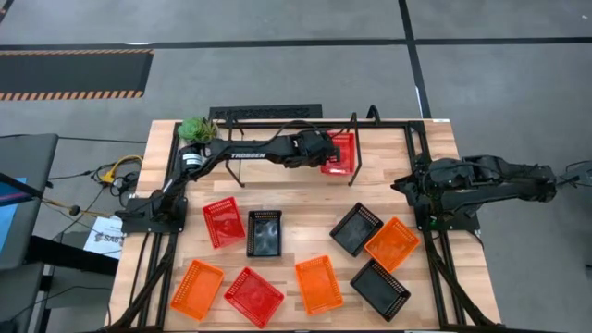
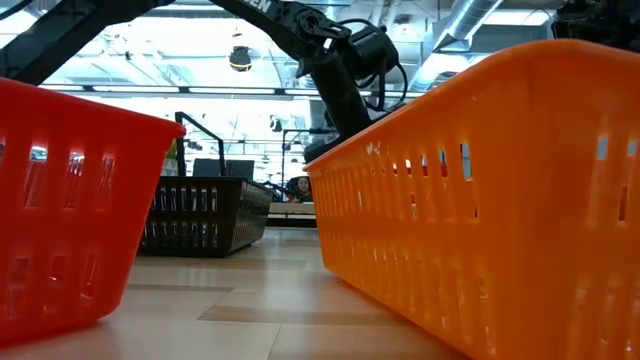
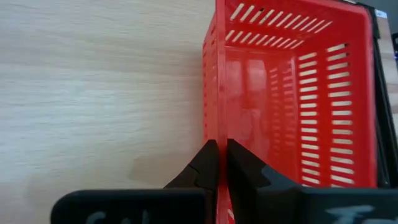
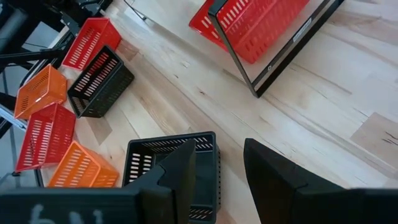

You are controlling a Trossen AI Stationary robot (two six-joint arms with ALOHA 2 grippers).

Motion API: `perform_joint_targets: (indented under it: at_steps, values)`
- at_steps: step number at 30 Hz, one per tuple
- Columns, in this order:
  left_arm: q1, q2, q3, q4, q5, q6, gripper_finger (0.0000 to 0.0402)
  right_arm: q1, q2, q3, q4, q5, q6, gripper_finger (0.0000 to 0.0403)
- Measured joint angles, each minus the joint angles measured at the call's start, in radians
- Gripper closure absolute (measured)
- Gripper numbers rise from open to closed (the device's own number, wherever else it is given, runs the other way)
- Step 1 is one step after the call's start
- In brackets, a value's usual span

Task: Stack baskets on shelf by color
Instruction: Put the top right red bin on the shelf

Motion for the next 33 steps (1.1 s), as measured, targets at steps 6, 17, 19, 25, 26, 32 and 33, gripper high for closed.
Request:
perform_joint_targets:
  at_steps: [6,17,19,25,26,32,33]
  values:
    - [0.006,0.000,0.000,-0.035,-0.010,-0.007,0.0396,0.000,0.000,0.000,0.000,0.000,-0.002,0.0243]
    - [0.006,-0.001,0.010,-0.035,-0.005,-0.011,0.0396,0.000,0.000,0.000,0.000,0.003,-0.006,0.0243]
    - [0.006,-0.001,0.030,-0.034,-0.010,0.006,0.0396,0.000,0.000,0.000,0.000,0.003,-0.008,0.0243]
    - [0.010,-0.002,0.095,-0.084,-0.064,0.050,0.0396,0.000,0.000,0.000,0.000,0.003,-0.011,0.0243]
    - [0.011,-0.003,0.096,-0.084,-0.063,0.051,0.0395,0.000,0.000,0.000,0.000,0.003,-0.011,0.0243]
    - [0.011,-0.002,0.096,-0.166,-0.063,0.030,0.0395,0.000,0.000,0.000,0.000,0.003,-0.011,0.0243]
    - [0.011,-0.002,0.096,-0.183,-0.067,0.015,0.0395,0.000,0.000,-0.002,0.001,0.004,-0.011,0.0243]
